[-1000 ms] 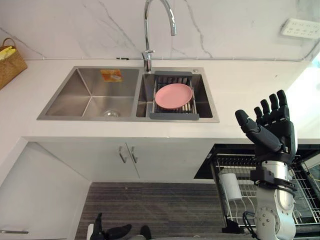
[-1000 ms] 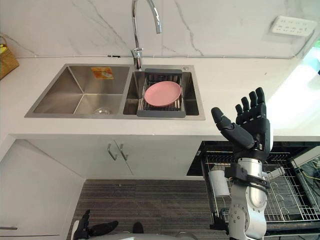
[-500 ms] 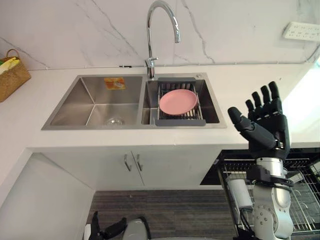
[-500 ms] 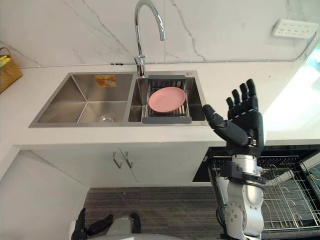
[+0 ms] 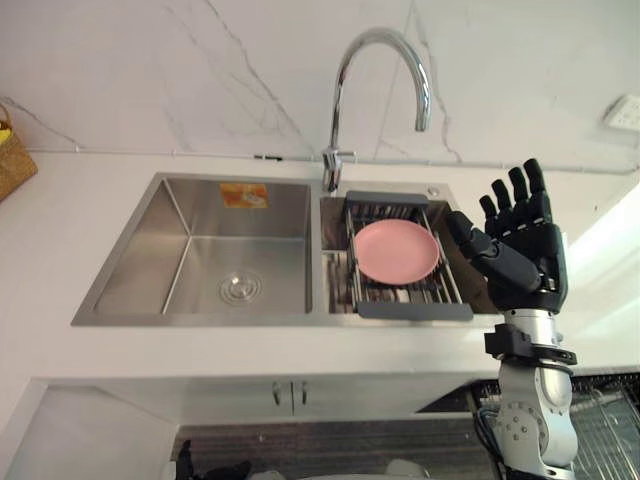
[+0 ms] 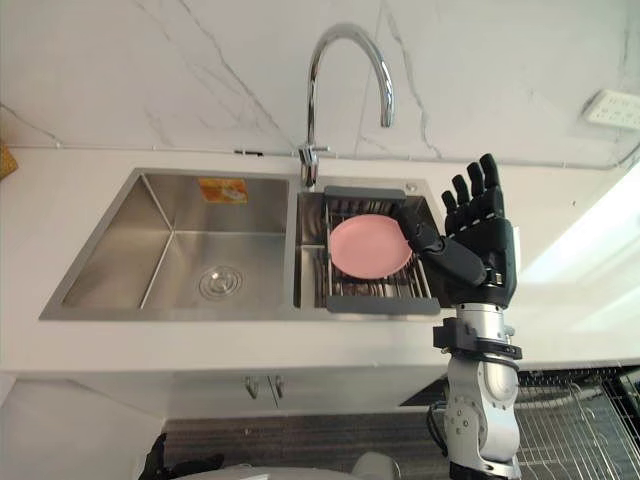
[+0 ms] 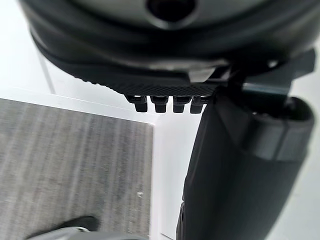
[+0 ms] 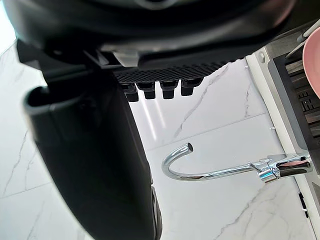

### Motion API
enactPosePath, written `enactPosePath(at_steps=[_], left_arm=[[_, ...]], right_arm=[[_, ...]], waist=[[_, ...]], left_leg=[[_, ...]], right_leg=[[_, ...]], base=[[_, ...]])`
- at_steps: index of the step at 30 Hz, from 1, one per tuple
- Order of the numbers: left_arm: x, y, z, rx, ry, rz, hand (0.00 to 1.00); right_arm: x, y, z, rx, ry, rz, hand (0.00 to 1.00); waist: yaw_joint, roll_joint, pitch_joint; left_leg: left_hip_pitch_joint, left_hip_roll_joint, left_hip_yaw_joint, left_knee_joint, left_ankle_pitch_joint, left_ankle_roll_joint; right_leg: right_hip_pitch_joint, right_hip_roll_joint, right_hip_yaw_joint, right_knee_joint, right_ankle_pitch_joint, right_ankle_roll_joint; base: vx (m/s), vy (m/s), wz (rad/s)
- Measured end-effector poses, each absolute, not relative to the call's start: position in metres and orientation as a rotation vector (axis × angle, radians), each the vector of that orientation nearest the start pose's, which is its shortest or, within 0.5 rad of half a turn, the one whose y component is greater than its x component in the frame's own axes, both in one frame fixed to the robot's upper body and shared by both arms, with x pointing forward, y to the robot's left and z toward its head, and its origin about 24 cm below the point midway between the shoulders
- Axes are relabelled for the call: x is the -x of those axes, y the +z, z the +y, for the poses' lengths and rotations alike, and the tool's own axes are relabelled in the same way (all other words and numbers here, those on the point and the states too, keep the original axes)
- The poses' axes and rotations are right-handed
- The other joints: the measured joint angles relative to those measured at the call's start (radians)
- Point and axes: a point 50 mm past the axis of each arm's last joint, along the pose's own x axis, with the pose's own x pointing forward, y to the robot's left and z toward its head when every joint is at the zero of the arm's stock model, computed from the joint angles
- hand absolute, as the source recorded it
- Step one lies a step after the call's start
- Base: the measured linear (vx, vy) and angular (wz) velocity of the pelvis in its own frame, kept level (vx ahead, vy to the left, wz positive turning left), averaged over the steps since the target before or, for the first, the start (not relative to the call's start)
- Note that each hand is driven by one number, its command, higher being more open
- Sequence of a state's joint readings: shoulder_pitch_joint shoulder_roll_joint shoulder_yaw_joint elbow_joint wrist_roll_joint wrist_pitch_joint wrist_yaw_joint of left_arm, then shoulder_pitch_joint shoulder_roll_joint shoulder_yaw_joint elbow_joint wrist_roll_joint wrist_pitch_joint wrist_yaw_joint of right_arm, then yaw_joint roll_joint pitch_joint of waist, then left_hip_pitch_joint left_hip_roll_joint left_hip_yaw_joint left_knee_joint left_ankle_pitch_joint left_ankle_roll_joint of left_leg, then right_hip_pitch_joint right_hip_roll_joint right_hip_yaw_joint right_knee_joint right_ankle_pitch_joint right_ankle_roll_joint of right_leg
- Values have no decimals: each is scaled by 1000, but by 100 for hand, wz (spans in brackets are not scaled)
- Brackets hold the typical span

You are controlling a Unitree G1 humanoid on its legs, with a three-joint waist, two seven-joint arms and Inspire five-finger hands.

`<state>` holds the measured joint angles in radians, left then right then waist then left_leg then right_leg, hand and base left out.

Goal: Walk over to the sink, pick up the cup, carry it to the dishwasher, place the cup inside the dishwasher, then close the dishwasher door

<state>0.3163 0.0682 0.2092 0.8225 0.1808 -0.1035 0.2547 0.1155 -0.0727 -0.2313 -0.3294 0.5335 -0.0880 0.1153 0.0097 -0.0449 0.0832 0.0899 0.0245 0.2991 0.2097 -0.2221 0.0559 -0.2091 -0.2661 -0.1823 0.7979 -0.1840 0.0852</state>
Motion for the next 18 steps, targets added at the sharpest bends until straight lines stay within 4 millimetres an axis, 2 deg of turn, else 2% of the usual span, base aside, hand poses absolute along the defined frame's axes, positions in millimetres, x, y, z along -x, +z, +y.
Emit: enactPosePath(at_steps=[3, 4, 5, 6, 7, 9, 11, 12, 17, 18], left_arm=[[-58, -145, 228, -273, 432, 995, 100], [-61, -143, 228, -279, 427, 985, 100], [-59, -143, 231, -294, 414, 993, 100], [-58, -144, 229, -290, 409, 1001, 100], [-58, -146, 222, -270, 399, 1005, 100], [-58, -147, 218, -262, 395, 1007, 100], [-56, -147, 218, -257, 402, 1011, 100], [-56, -147, 218, -263, 399, 1010, 100], [-51, -149, 221, -319, 370, 1022, 100], [-50, -149, 221, -324, 366, 1029, 100]], right_arm=[[-218, 105, -216, -341, -73, -381, 100], [-217, 105, -215, -317, -71, -387, 100], [-217, 106, -214, -286, -65, -395, 100], [-217, 107, -215, -258, -62, -396, 100], [-217, 109, -216, -190, -54, -392, 100], [-217, 112, -221, -103, -53, -386, 100], [-217, 119, -227, 39, -47, -386, 100], [-218, 122, -228, 89, -42, -388, 100], [-225, 151, -231, 574, 114, -373, 100], [-227, 154, -231, 620, 134, -370, 100]], waist=[[-7, 9, 6], [-9, 5, 4], [-11, -14, -7], [-3, -3, -14], [4, 25, -25], [2, 44, -28], [2, 47, -30], [2, 47, -30], [-3, 46, -30], [-5, 46, -30]], left_leg=[[25, 32, -28, 2, -8, -21], [36, 45, -46, 11, -23, -48], [55, 43, -64, 13, -52, -86], [67, 55, -66, 12, -64, -98], [70, 93, -72, 12, -67, -102], [79, 112, -82, -5, -62, -111], [90, 121, -101, -33, -37, -132], [90, 121, -100, -36, -32, -133], [85, 94, -98, -59, -1, -132], [85, 93, -97, -61, -1, -132]], right_leg=[[-22, 57, -13, -235, 3, -8], [-8, 90, -2, -387, 62, -12], [15, 104, 21, -473, 189, -27], [41, 115, 24, -496, 175, -11], [77, 149, 8, -556, 175, -12], [107, 175, -13, -603, 182, -20], [137, 194, -20, -661, 199, -24], [143, 197, -19, -680, 208, -25], [211, 203, -5, -874, 315, -24], [213, 203, -3, -882, 320, -24]], base=[[250, -148, 30], [243, -209, 39], [210, -183, 30], [264, -230, 12], [254, -231, 3], [219, -196, 10], [141, -122, 3], [77, -54, -5], [24, 2, -10], [-19, 4, -7]])
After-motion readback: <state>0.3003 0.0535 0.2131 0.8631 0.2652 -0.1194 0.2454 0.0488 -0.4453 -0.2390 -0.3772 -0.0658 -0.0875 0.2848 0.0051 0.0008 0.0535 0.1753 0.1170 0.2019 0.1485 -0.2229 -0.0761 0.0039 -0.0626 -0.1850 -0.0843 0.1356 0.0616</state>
